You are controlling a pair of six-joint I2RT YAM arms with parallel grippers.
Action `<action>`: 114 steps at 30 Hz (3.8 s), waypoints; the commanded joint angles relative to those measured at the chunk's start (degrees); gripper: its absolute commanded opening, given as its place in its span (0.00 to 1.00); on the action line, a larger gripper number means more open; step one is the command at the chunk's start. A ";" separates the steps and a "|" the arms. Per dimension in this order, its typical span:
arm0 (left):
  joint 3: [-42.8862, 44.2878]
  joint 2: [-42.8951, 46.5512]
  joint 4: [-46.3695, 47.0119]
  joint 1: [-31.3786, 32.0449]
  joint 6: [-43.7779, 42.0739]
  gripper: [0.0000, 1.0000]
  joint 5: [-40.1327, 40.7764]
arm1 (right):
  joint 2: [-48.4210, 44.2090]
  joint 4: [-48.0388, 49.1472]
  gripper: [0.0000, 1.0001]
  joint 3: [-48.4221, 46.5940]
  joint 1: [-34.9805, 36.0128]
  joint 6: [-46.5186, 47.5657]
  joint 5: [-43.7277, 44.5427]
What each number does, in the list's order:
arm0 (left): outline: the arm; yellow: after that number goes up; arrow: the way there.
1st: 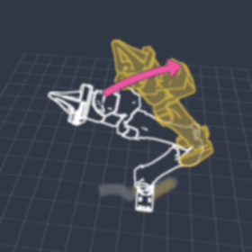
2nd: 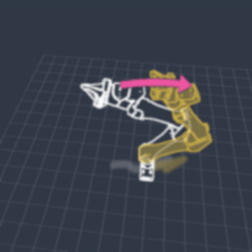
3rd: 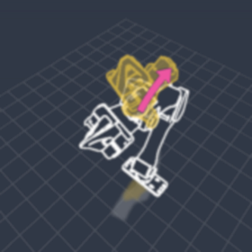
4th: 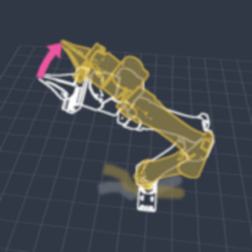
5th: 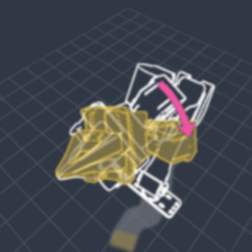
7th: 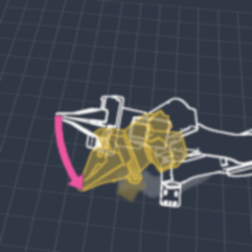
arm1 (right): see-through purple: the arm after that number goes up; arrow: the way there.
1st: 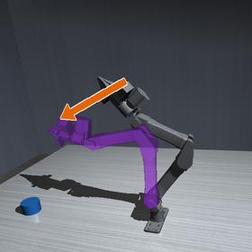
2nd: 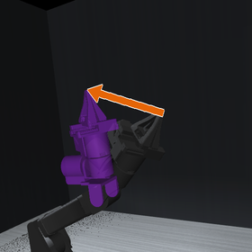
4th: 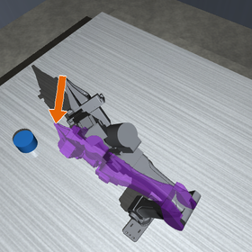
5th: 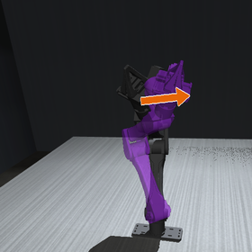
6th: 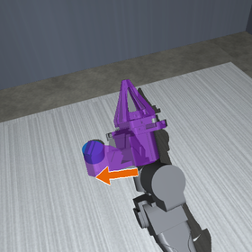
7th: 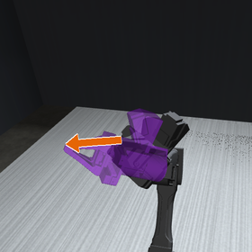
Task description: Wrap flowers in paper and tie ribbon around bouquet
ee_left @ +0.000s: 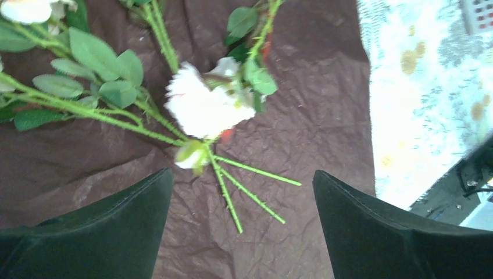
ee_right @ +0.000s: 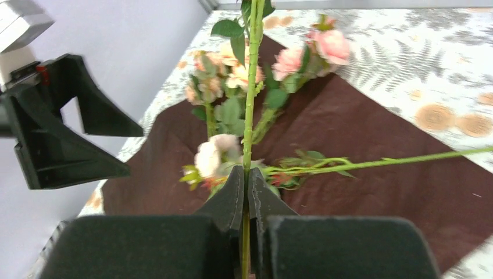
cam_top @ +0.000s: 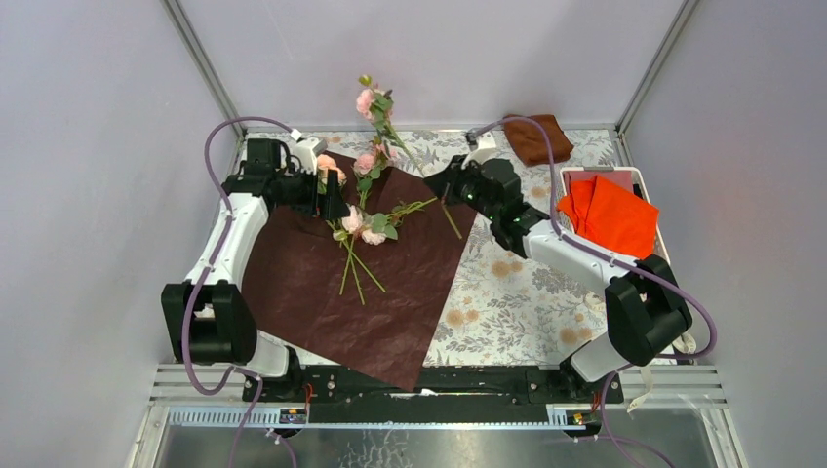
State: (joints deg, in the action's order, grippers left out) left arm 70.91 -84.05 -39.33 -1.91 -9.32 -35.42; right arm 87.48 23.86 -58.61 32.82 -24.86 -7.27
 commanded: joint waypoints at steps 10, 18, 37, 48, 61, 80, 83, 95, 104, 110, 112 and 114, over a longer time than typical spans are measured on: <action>-4.78 4.44 27.88 -0.11 34.93 0.99 -18.12 | 9.62 20.14 0.00 -7.91 15.71 -1.91 -0.73; -8.00 3.12 38.79 -0.25 44.17 0.49 -17.41 | 12.21 20.07 0.00 -8.44 17.54 -0.96 -6.65; -9.18 1.60 8.55 -13.73 11.70 0.00 -3.68 | 41.92 -57.10 0.94 -55.45 -2.66 66.53 -26.70; -12.00 -4.67 10.72 -14.23 12.13 0.00 -3.35 | 53.78 -63.90 0.88 -64.54 -2.71 74.49 -21.39; -10.25 -8.14 16.31 -10.15 16.49 0.00 -2.72 | 34.45 -52.13 0.11 -46.60 -2.72 71.91 -14.48; -4.62 -20.18 22.67 -0.38 25.76 0.32 4.50 | 17.58 12.45 0.00 -15.40 2.03 -19.99 -3.49; -6.10 -16.27 22.84 -0.37 25.55 0.51 5.94 | 24.65 11.61 0.00 -21.91 6.22 -18.88 2.57; -5.27 -5.80 14.44 -8.75 18.20 0.65 8.67 | 42.24 20.58 0.00 -32.70 16.80 -18.85 33.13; -7.26 -5.65 11.02 -23.48 10.83 0.85 10.08 | 45.71 11.03 0.99 -39.63 18.43 2.54 27.86; -7.33 -6.90 4.50 -28.60 -5.07 0.99 18.83 | 30.09 -20.63 0.99 -34.16 13.27 22.64 20.93; -9.76 -6.69 2.58 -28.67 -11.50 0.99 23.16 | 25.54 -29.66 1.00 -30.44 7.47 21.32 15.71; -13.11 -6.17 2.51 -28.65 -16.59 0.99 28.63 | 22.99 -36.15 1.00 -27.43 1.25 19.93 14.06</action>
State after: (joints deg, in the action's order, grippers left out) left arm 62.89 -90.50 -32.03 -30.68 -10.57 -17.82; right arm 120.99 5.78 -89.71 46.54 -9.61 12.23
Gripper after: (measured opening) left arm 0.986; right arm 0.993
